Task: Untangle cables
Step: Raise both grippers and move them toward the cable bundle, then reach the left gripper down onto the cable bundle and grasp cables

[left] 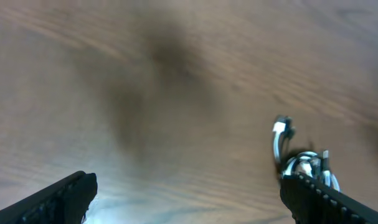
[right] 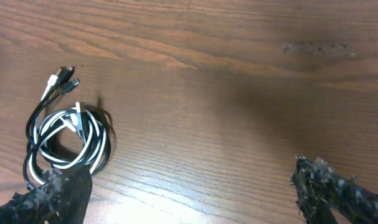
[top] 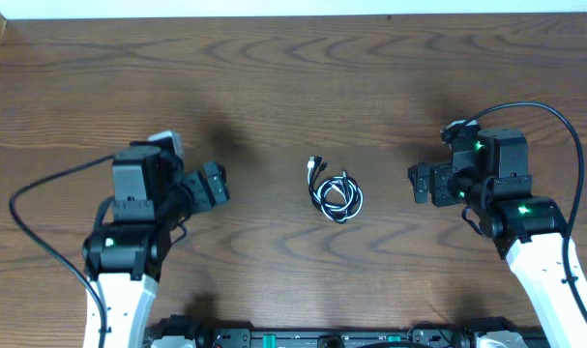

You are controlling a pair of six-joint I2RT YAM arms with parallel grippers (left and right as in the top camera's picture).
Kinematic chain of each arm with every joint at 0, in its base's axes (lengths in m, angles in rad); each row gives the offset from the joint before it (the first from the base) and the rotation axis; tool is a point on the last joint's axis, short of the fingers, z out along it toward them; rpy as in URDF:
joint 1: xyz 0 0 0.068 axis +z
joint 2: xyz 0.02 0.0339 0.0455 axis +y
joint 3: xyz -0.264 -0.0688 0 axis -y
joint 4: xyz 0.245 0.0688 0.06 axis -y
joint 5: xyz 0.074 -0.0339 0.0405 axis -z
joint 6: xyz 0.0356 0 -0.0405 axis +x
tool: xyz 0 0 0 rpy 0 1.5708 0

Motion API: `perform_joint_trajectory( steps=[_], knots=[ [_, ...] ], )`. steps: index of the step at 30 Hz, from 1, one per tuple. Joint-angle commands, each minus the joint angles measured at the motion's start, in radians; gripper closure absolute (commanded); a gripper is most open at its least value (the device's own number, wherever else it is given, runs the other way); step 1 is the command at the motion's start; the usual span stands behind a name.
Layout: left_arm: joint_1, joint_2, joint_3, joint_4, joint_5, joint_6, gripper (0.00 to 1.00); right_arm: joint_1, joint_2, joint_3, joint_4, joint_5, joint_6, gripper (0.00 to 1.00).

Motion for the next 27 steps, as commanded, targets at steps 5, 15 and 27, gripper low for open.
perform_joint_trajectory(
  steps=[5,15,27],
  knots=[
    [-0.091,0.161,0.170,0.005,0.012,-0.013,0.01,0.000,-0.006,0.023,0.000,-0.013,0.025,0.01],
    [-0.334,0.396,0.204,0.008,-0.013,-0.050,0.01,0.000,-0.006,0.023,0.001,-0.013,0.025,0.01],
    [-0.504,0.619,0.204,0.155,0.076,-0.095,0.03,0.000,-0.006,0.023,-0.008,-0.013,0.024,0.01]
  ],
)
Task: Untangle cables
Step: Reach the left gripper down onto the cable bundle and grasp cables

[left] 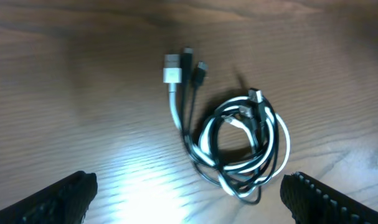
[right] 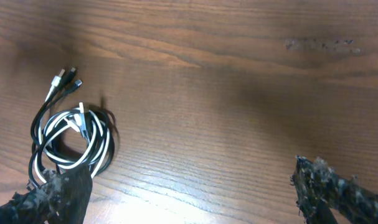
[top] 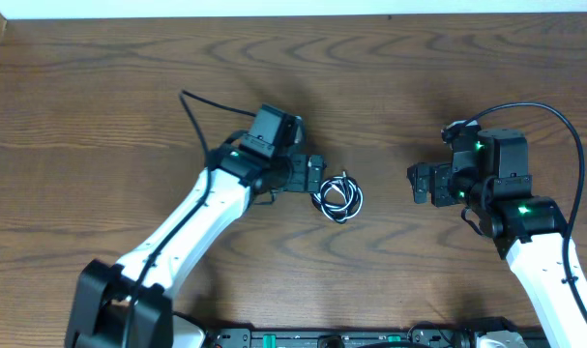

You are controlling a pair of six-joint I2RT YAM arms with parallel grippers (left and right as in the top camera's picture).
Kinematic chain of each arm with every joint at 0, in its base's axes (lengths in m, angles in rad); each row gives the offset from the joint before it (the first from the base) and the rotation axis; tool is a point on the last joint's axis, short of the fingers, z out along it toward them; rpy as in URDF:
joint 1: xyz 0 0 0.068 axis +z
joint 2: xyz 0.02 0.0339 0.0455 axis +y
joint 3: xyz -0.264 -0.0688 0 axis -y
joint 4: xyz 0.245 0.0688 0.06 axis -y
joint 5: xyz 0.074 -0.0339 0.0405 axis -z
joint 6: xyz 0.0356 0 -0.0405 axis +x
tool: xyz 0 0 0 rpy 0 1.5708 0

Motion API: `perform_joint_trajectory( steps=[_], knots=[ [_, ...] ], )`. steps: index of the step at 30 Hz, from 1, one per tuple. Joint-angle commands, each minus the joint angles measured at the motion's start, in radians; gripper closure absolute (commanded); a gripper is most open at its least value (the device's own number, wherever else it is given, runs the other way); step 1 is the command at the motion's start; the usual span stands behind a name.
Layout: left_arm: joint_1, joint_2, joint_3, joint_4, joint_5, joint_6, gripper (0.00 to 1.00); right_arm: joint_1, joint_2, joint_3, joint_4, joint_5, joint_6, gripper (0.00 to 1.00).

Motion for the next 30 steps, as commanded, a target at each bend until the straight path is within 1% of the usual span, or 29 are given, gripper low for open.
perform_joint_trajectory(
  steps=[1,8,10,12,14,26,30],
  knots=[
    [-0.038,0.045,0.016,0.017,0.034,-0.026,0.05,0.000,-0.006,0.022,-0.003,-0.006,0.011,0.01],
    [-0.104,0.124,0.016,0.030,0.030,-0.026,0.21,0.000,-0.006,0.022,-0.005,-0.006,0.010,0.01],
    [-0.115,0.148,0.016,0.041,0.031,-0.026,0.29,0.000,-0.006,0.022,-0.005,-0.005,0.010,0.01],
    [-0.122,0.167,0.016,0.049,0.031,-0.026,0.44,0.000,-0.006,0.022,-0.005,-0.006,0.010,0.01],
    [-0.130,0.185,0.015,0.055,0.031,-0.026,0.50,0.000,-0.006,0.022,-0.008,-0.006,0.011,0.01],
    [-0.170,0.248,0.012,0.075,0.030,-0.026,0.50,0.000,-0.006,0.022,-0.019,-0.005,0.010,0.01],
    [-0.173,0.270,0.002,0.114,0.030,-0.026,0.50,0.000,-0.006,0.022,-0.019,-0.006,0.010,0.01]
  ],
)
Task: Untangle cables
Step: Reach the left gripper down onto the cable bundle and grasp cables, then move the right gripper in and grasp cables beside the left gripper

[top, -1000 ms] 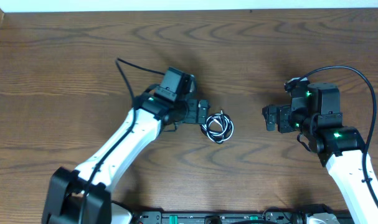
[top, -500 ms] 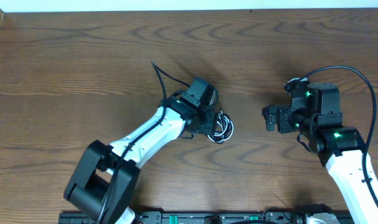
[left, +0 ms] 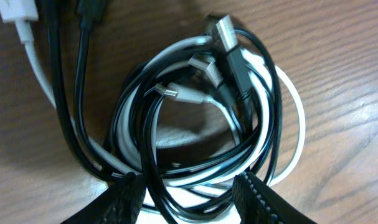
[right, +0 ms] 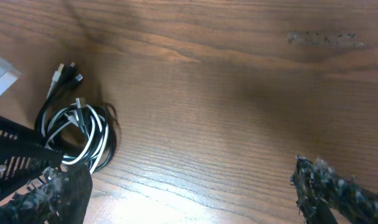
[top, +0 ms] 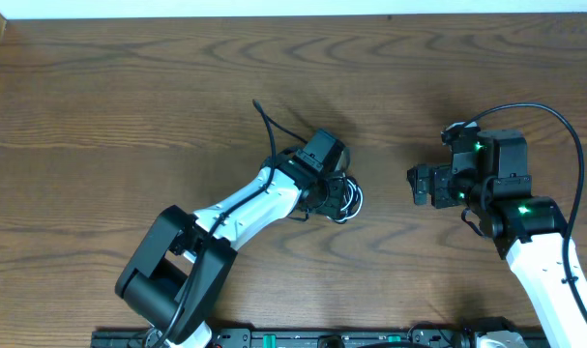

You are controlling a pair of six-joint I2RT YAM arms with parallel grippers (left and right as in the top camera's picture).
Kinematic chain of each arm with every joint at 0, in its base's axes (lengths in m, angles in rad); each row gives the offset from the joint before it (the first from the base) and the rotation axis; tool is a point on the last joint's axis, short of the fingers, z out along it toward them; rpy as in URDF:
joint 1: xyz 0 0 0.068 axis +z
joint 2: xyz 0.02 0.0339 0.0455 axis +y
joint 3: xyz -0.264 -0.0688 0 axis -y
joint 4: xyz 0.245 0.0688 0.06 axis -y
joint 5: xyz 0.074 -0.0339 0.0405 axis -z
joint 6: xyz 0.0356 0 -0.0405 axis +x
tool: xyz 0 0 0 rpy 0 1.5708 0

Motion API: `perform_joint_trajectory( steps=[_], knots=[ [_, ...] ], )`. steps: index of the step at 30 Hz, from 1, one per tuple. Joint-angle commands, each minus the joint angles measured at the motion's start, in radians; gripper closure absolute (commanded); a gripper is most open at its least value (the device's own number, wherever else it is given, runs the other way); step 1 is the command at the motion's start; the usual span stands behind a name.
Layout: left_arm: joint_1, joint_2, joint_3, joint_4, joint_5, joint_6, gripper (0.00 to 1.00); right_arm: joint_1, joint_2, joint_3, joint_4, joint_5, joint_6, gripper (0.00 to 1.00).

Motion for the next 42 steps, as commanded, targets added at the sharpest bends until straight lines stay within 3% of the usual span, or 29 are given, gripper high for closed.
perform_joint_trajectory(
  steps=[1,7,10,15,17,31,42],
  knots=[
    [-0.004,0.039,0.000,0.021,0.000,0.001,0.50,0.000,-0.006,0.022,-0.004,-0.004,0.011,0.01],
    [-0.004,0.092,-0.001,0.021,0.001,-0.030,0.50,0.000,-0.006,0.022,-0.016,-0.003,0.010,0.01],
    [-0.004,0.101,-0.001,0.019,0.001,-0.039,0.55,0.000,-0.006,0.022,-0.016,-0.003,0.011,0.01],
    [-0.003,0.094,0.000,0.015,0.001,-0.039,0.87,0.000,-0.006,0.022,-0.016,-0.003,0.010,0.01],
    [-0.003,0.083,0.000,0.014,0.001,-0.039,0.92,0.000,-0.006,0.022,-0.019,-0.003,0.010,0.01],
    [-0.003,-0.160,0.000,-0.013,0.010,-0.039,0.93,0.000,0.029,0.016,-0.031,-0.018,0.010,0.01],
    [-0.005,-0.201,-0.001,-0.007,0.136,-0.040,0.92,0.011,0.179,0.012,-0.029,-0.275,0.010,0.01]
  ],
)
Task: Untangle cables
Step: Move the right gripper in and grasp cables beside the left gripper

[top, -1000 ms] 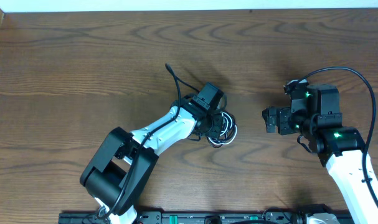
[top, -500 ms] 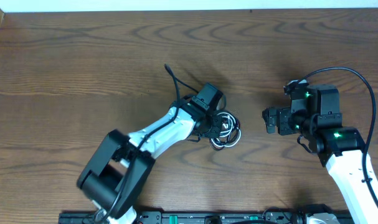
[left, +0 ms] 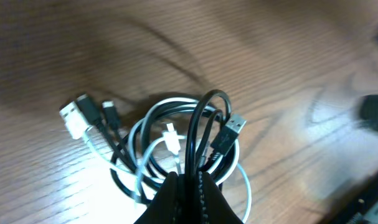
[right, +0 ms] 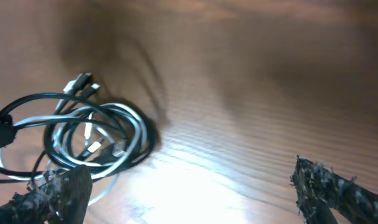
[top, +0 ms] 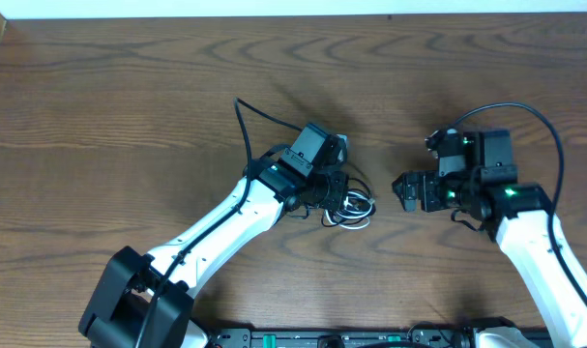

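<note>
A tangled coil of black and white cables (top: 346, 205) lies at the middle of the wooden table (top: 129, 97). My left gripper (top: 330, 189) is shut on black strands of the coil (left: 182, 140), and one black loop stands up from the bundle. The cables' plugs (left: 80, 115) stick out to the left in the left wrist view. My right gripper (top: 407, 190) is open just right of the coil, its fingers (right: 58, 193) apart, with the cables (right: 92, 137) ahead of its left finger.
Each arm's own black cable (top: 259, 114) arcs over the table behind it. The table's far edge (top: 293, 17) runs along the top of the overhead view. The robot base rail (top: 322, 338) sits along the near edge.
My left gripper, then open and pressed down around the coil, is now shut on black strands and stands higher. The coil sits slightly further right. My right gripper has come leftward toward it.
At first both grippers stood open, well away on either side of the coil. My left arm then reached in beside the coil, later straddled it with open fingers, and now grips its strands. My right gripper held still until it moved closer now.
</note>
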You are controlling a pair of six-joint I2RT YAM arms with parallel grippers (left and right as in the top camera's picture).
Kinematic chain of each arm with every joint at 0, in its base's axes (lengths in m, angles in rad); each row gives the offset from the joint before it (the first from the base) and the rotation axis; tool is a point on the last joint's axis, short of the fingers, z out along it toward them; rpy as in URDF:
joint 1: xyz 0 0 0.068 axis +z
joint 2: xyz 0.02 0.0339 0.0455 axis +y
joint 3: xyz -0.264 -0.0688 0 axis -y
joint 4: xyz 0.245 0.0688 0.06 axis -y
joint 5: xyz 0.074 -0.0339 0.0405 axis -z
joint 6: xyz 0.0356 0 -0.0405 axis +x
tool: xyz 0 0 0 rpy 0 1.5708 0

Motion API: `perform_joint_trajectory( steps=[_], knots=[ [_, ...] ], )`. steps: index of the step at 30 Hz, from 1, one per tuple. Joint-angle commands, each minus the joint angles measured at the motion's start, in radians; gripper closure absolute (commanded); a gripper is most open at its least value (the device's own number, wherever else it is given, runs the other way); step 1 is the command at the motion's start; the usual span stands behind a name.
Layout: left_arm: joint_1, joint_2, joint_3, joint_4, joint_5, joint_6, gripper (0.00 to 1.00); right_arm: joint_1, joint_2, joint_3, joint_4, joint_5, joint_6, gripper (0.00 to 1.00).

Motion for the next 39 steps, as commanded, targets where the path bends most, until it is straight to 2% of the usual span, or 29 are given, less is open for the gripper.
perform_joint_trajectory(
  steps=[1,6,11,21,23,24,27,28,30,31,32,34,36,39],
  knots=[
    [-0.002,-0.004,0.002,0.005,0.053,-0.006,0.92,0.017,0.061,0.012,-0.003,-0.122,0.010,0.01],
    [-0.002,-0.004,0.002,0.006,0.053,-0.010,0.93,0.041,0.151,0.012,-0.003,-0.142,0.010,0.01],
    [-0.002,-0.004,0.002,0.014,0.057,-0.063,0.93,0.075,0.225,0.012,0.013,-0.183,-0.002,0.01],
    [-0.002,-0.004,0.002,0.074,0.282,-0.061,0.92,0.155,0.294,0.012,0.184,-0.180,-0.002,0.01],
    [-0.002,-0.004,0.002,0.076,0.288,-0.061,0.92,0.168,0.297,0.012,0.230,-0.174,-0.001,0.13],
    [-0.002,-0.004,0.002,0.076,0.288,-0.061,0.92,0.173,0.298,0.012,0.247,-0.167,-0.001,0.23],
    [0.003,-0.004,0.002,0.076,0.280,-0.037,0.92,0.176,0.298,0.012,0.259,-0.118,0.029,0.70],
    [0.006,-0.004,0.002,0.075,0.280,-0.019,0.93,0.176,0.298,0.011,0.251,-0.082,0.057,0.83],
    [0.014,-0.004,0.002,0.064,0.257,-0.004,0.92,0.176,0.298,0.011,0.233,-0.023,0.112,0.87],
    [0.017,-0.004,0.002,0.053,0.230,-0.004,0.84,0.176,0.298,0.011,0.223,0.005,0.136,0.91],
    [0.019,-0.004,0.002,0.039,0.202,-0.004,0.69,0.176,0.298,0.011,0.216,0.022,0.149,0.96],
    [0.019,-0.003,0.002,-0.003,0.129,-0.004,0.46,0.176,0.298,0.011,0.209,0.028,0.153,0.99],
    [0.019,-0.003,0.002,-0.055,0.060,-0.004,0.37,0.176,0.298,0.011,0.207,0.028,0.158,0.99],
    [0.019,-0.003,0.002,-0.125,-0.014,-0.005,0.34,0.176,0.298,0.011,0.200,0.028,0.193,0.99]
  ],
)
